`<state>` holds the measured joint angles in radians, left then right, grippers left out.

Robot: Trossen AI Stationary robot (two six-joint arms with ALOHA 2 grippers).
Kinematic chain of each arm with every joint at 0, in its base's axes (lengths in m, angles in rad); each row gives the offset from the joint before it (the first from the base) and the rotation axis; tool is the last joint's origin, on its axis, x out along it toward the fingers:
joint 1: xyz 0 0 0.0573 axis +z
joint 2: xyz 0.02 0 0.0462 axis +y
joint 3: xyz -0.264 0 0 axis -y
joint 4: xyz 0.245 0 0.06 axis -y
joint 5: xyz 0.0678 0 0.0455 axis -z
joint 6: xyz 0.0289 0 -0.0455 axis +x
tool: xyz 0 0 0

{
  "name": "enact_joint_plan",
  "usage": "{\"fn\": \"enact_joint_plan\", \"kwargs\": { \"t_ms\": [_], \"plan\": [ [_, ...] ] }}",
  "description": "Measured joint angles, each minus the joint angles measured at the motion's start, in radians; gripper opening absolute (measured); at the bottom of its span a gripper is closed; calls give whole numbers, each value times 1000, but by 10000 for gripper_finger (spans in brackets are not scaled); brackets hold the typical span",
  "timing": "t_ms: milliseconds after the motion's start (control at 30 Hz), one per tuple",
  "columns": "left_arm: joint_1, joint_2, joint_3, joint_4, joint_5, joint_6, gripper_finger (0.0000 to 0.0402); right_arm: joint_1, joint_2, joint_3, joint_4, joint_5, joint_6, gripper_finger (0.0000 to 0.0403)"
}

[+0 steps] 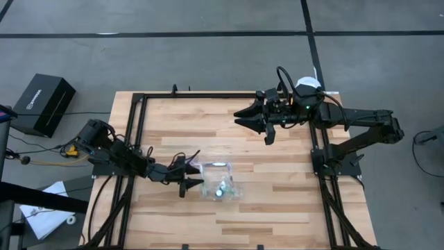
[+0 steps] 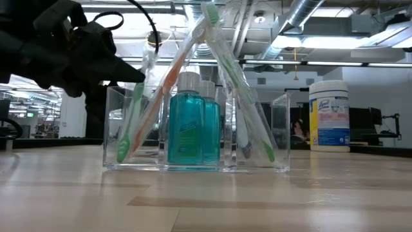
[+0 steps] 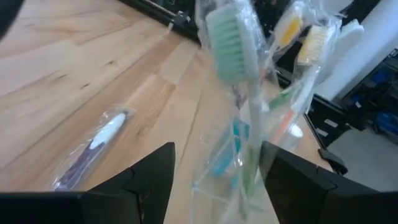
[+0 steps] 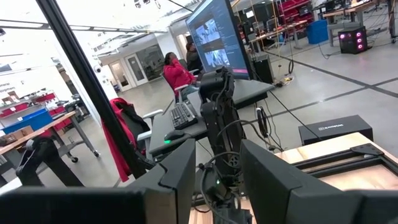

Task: Pick & Place toothbrushing station
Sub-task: Put the green toothbrush into the center transparent organizer, then put the purple toothbrush into the center transparent organizer

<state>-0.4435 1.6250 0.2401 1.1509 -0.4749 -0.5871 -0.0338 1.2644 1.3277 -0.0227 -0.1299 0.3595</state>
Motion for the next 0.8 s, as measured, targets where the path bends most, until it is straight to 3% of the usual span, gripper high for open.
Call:
{"fn": "enact_joint_plan", "kwargs": {
  "t_ms": [133, 367, 500, 667, 800],
  "plan": [
    [-5, -69, -17, -2, 1, -27, 221, 0, 0, 0, -1, 0, 0, 118],
    [-6, -301, -21, -15, 56, 80, 221, -6, 0, 0, -3, 0, -1, 118],
    [-6, -411, -22, -36, 26, 114, 221, -7, 0, 0, 1, 0, -2, 118],
    [4, -545, -22, -163, -50, 163, 221, -7, 0, 0, 15, 0, -2, 118],
    [43, -654, -21, -403, -53, 123, 221, -6, 0, 0, 16, 0, -1, 118]
  ]
}}
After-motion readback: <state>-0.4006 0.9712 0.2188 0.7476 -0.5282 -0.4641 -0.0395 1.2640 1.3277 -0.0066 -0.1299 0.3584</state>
